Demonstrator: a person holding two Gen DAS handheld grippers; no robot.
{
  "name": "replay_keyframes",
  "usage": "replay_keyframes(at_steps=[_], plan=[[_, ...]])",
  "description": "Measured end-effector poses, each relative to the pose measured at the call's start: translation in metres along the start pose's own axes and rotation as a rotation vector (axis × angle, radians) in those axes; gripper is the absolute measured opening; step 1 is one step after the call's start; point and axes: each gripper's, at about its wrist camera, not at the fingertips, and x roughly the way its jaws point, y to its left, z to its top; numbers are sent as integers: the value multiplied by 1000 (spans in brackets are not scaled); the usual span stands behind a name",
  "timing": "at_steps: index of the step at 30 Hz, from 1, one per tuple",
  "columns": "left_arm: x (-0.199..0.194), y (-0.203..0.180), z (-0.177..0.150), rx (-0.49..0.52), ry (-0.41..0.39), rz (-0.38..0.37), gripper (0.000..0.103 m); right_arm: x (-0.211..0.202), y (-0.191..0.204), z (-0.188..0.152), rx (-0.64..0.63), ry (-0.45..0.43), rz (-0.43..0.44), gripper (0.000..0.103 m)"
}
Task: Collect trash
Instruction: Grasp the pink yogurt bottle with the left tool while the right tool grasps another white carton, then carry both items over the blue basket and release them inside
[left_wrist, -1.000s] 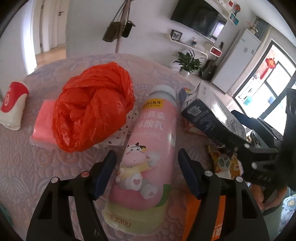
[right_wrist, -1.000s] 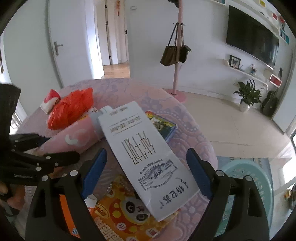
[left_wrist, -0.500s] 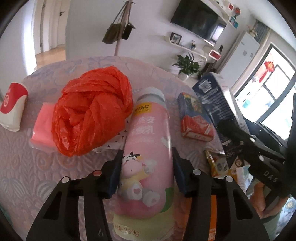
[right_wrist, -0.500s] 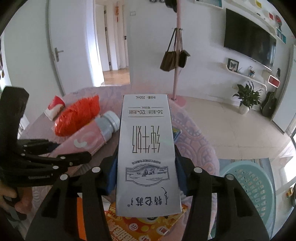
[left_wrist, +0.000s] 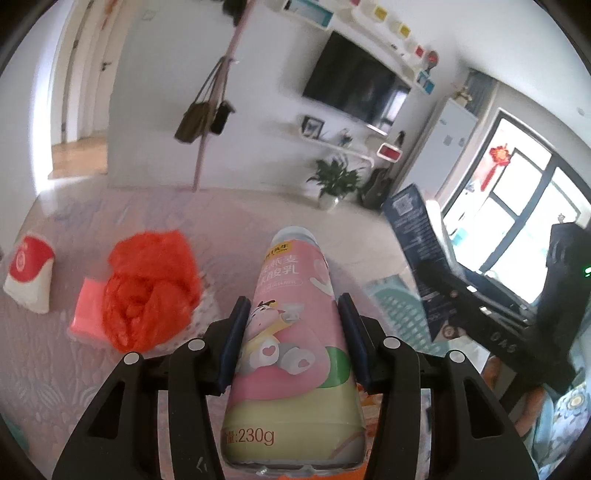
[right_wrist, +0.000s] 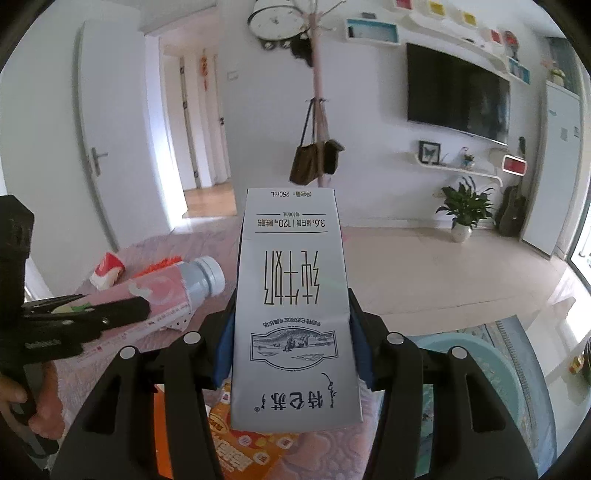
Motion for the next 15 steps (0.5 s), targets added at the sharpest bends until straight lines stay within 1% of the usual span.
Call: replay_keyframes(at_steps=[7,11,15], plan=[[-4,-50,12,41,-43,-54,47,-23,-36,-4,60,-34,-57,49],[6,-83,15,65,-37,-88,47,-33,-62,-14,110,-35,-83,49],[23,-116,14,88,-14,-118,47,-42,-93,-26,169,-29,-118,49]])
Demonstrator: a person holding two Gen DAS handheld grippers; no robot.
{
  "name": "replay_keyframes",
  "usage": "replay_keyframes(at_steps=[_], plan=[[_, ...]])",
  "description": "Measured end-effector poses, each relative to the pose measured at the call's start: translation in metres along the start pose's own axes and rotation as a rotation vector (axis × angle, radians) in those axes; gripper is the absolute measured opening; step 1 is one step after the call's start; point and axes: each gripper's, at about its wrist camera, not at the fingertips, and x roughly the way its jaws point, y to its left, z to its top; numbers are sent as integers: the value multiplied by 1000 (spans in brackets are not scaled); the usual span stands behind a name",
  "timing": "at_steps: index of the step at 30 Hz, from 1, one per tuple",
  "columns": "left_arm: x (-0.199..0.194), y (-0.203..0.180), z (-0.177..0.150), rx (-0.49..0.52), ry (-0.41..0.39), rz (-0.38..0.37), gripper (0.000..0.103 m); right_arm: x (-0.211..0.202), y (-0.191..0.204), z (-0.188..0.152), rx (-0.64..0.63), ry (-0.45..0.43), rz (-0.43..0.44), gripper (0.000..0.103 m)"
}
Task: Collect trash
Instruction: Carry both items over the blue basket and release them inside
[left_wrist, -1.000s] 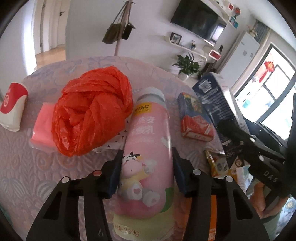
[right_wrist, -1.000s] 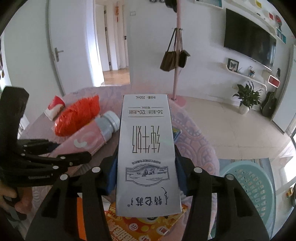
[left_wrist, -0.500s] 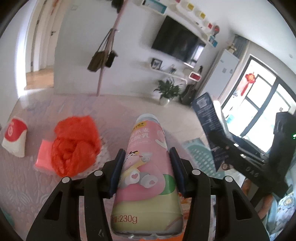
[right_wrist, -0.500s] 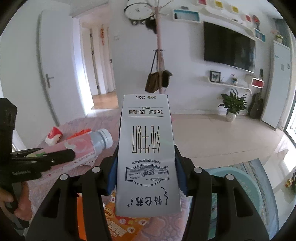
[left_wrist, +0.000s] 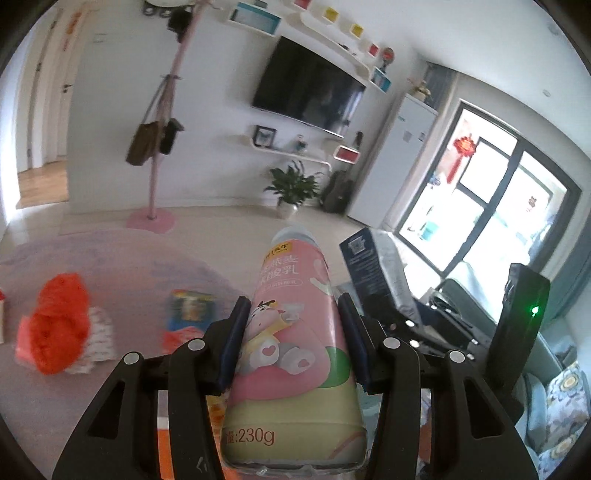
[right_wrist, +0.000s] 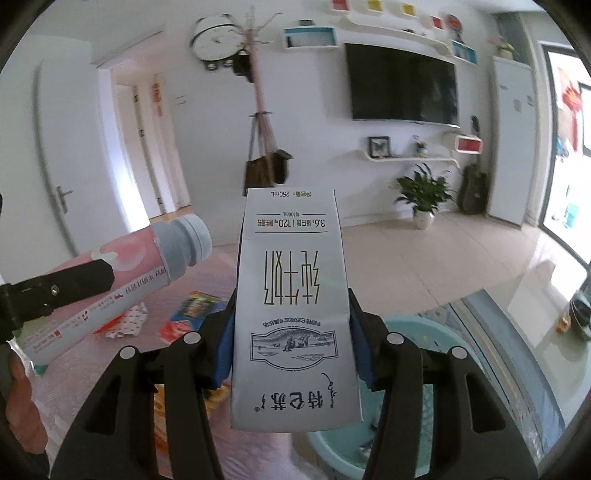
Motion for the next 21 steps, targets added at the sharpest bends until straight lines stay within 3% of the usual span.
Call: replay_keyframes(at_steps=[5,10,17,21], plan=[[28,-35,-2,37,30,-29,47,-5,-43,-10,99,12,-87,49],[65,-57,-9,58,92,-44,47,6,-89,-31,226,78,-153,49],[111,-65,-31,71,191,-39,47,28,-120,-62,303,177,-221,49],[137,-56,-46,50,260,-38,47,51,-131,-81,334,284,-223,49]])
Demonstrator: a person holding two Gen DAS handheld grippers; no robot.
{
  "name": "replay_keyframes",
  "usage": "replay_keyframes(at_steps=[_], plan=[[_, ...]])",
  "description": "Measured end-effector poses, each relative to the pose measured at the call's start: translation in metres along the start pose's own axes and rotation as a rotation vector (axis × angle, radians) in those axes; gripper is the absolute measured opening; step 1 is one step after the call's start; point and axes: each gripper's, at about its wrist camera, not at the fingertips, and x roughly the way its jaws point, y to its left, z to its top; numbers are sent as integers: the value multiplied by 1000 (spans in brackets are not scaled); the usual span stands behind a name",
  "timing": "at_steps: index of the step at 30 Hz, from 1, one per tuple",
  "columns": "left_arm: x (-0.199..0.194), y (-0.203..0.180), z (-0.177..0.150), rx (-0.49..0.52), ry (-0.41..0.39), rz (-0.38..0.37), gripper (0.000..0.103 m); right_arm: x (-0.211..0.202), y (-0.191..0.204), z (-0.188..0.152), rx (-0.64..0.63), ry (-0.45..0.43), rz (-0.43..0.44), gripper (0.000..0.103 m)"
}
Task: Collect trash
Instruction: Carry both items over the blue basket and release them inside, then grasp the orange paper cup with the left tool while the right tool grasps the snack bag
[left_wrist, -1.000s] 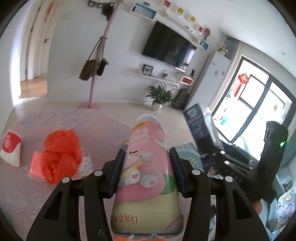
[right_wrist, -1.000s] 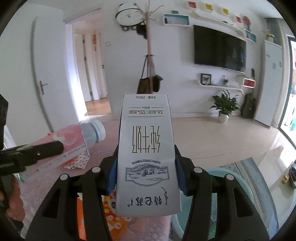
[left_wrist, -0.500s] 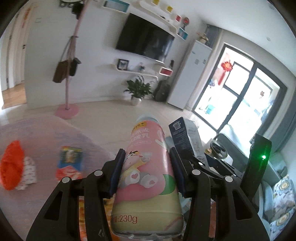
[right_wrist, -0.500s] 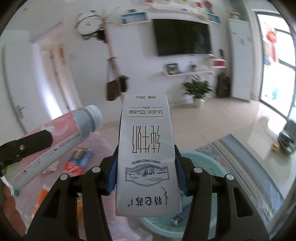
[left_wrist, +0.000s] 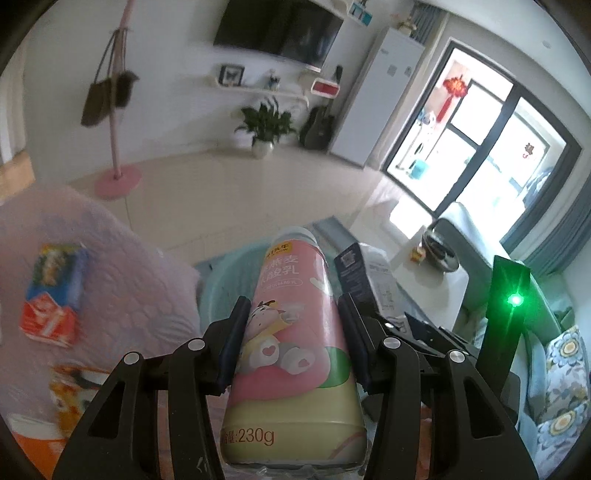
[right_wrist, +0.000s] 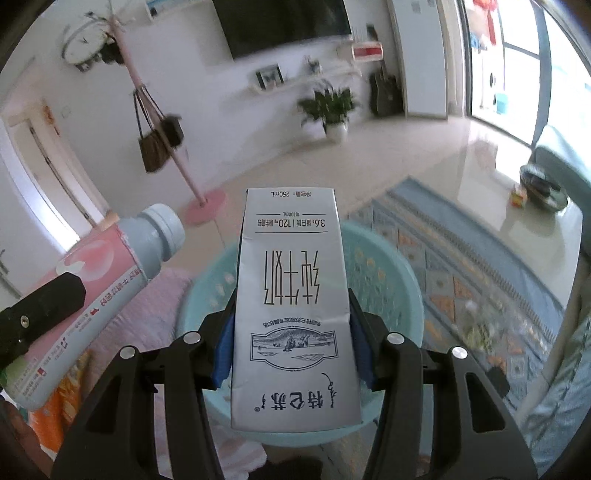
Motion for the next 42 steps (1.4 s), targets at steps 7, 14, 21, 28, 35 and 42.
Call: replay_keyframes(at_steps=[7,14,21,28,35,42], plan=[[21,5,-2,0,46,9,51,20,-7,-8,17,58,-37,50],[2,8,-4,4,11,15,62,10,-8,-7,31,43,-20,65],[-23,12,-7,-2,-30,5,62,-6,15,-10,-23,19,-13,65],[-54,20,-15,-16,-80,7,62,-29,44,-10,-88,-31,8,65],[-100,36,-32,-7,-129,63,65,-52,82,-14,-158,-80,54,65],[-150,81,-56,-29,-165,147,73,-68,128,-26,-244,-108,113,65]])
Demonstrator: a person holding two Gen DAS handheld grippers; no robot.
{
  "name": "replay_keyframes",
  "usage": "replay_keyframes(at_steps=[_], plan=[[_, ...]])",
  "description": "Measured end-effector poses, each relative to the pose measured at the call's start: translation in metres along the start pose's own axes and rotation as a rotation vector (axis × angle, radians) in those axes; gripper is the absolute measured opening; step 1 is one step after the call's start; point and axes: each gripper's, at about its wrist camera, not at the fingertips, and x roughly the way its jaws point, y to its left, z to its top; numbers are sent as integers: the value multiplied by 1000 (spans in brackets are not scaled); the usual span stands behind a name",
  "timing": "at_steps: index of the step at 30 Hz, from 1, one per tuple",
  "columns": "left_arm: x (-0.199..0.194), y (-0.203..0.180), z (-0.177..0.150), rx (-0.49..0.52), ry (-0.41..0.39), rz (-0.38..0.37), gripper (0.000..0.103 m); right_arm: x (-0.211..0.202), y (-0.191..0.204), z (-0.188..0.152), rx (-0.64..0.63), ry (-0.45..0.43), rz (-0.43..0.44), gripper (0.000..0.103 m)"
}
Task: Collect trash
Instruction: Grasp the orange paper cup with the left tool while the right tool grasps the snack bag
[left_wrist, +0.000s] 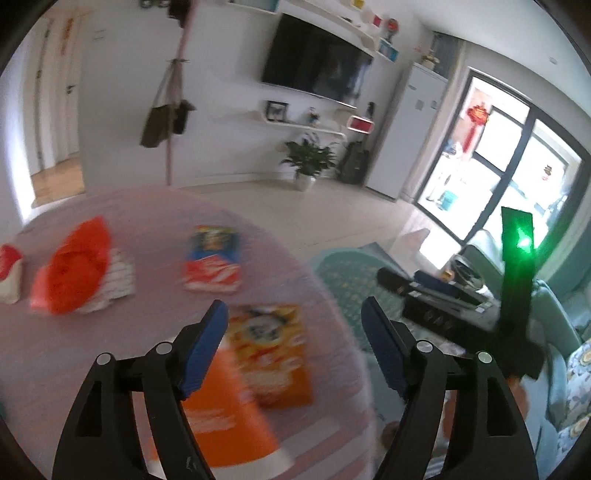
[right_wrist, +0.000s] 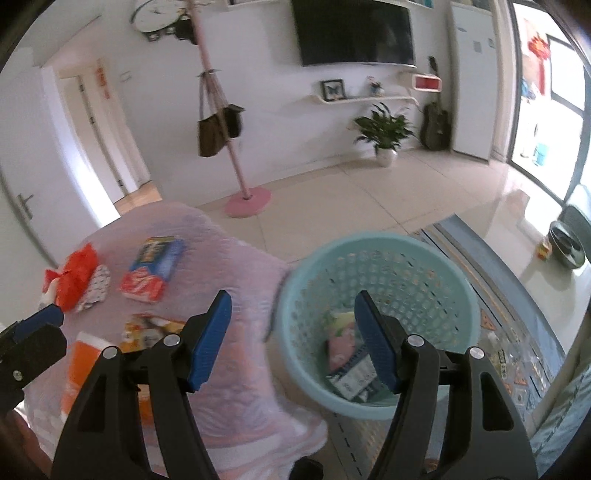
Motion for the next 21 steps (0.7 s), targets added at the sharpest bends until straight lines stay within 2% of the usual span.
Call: replay_keyframes(at_steps=[2,5,10,15,21], plan=[[-8,16,-6,-16,7,21,80,-3,13,-3,-24,-7,20,65],[-11,43,-20,-44,57,42,82,-6,36,-12,-63,-10,63,65],[-3,73,-38,-126,142,-13,82,-3,61,-24,-111,14,93,65],[9,80,-55,-151,173,-26,82,-1,72,-36,-127,32,96,65],[25,70,-63,-165,181,-42,80,4,69,-41,-114,58,100,65]])
